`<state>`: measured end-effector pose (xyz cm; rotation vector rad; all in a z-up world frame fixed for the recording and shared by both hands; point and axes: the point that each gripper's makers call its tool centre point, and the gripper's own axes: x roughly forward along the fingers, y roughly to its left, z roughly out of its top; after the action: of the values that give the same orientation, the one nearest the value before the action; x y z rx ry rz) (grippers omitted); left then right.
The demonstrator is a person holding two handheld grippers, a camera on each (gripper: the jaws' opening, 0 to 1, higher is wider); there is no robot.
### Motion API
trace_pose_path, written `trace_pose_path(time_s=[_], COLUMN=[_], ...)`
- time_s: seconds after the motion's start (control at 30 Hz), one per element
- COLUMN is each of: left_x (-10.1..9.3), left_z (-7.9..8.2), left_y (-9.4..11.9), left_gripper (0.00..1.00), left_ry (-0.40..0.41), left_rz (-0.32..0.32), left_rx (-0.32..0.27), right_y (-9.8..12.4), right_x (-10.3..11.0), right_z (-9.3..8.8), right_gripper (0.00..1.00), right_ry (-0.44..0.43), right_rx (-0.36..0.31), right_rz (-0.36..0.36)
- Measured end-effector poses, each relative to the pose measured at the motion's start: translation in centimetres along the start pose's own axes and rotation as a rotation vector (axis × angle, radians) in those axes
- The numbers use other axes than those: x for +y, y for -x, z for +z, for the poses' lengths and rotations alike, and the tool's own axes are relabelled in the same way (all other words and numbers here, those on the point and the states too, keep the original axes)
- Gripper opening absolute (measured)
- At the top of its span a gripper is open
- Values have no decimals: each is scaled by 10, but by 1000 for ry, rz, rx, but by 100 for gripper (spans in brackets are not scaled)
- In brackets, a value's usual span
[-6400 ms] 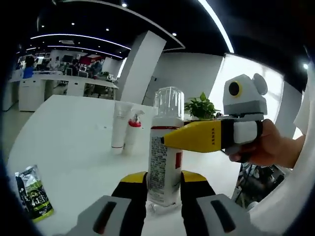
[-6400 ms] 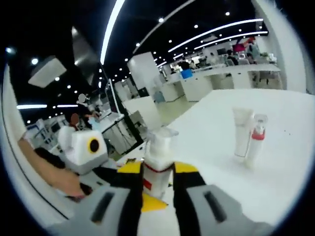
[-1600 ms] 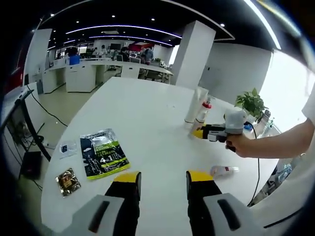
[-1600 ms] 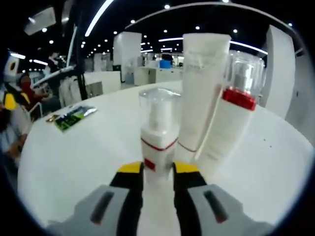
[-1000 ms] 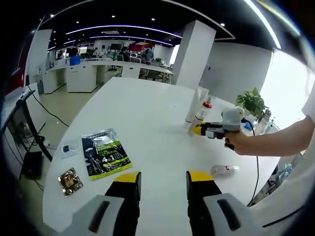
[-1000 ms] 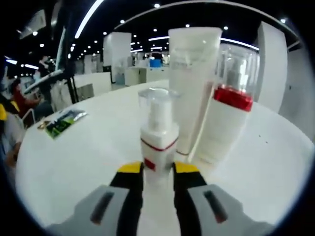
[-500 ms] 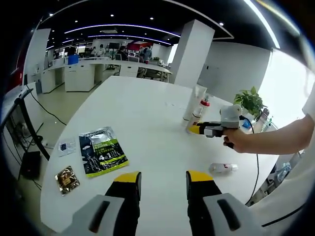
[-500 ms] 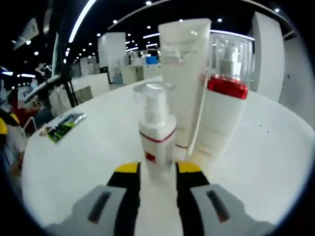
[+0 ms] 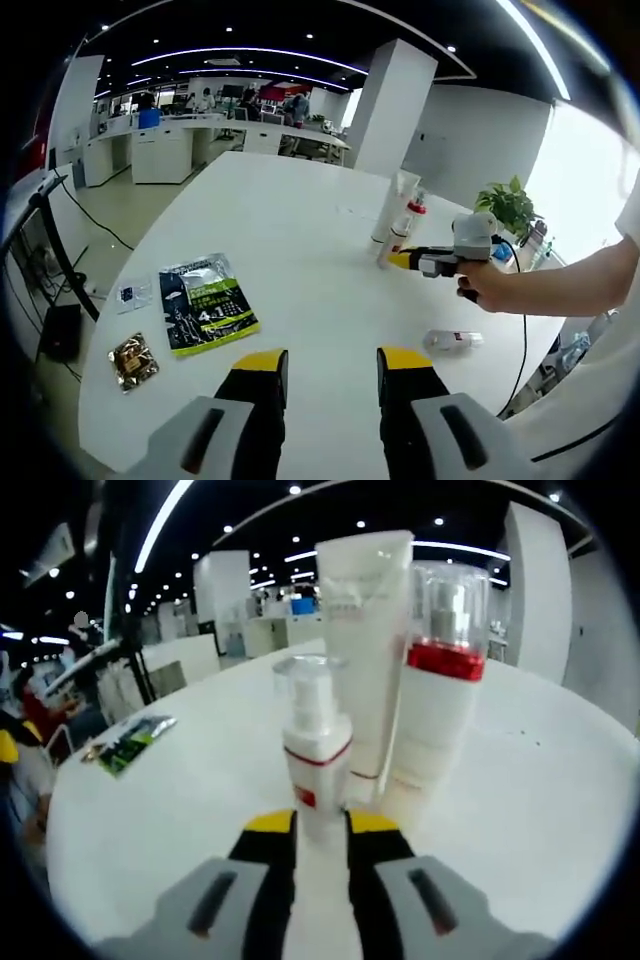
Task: Arrange the skincare products in the storage area until every visible bottle or jar stands upright without overlapping.
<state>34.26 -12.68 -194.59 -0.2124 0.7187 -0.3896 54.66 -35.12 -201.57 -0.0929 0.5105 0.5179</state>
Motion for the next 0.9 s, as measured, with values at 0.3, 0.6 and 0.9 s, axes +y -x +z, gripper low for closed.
trace_pose_path(time_s=[0.3, 0.6, 0.9], left_x=[0, -1, -2], left_z=[1, 0, -1], left_y=[-1, -3, -2], left_gripper=[36, 36, 36], left_ry=[-2, -3, -4], left_rz=[1, 2, 3], left_rx=[3, 6, 7], right_y=[-3, -3, -3], right_x=[-6, -9, -10], right_z=[1, 7, 10], right_gripper=[15, 15, 15], right_ry=[-5, -18, -5], right_rx=[-4, -13, -13], right_rz=[-2, -8, -7])
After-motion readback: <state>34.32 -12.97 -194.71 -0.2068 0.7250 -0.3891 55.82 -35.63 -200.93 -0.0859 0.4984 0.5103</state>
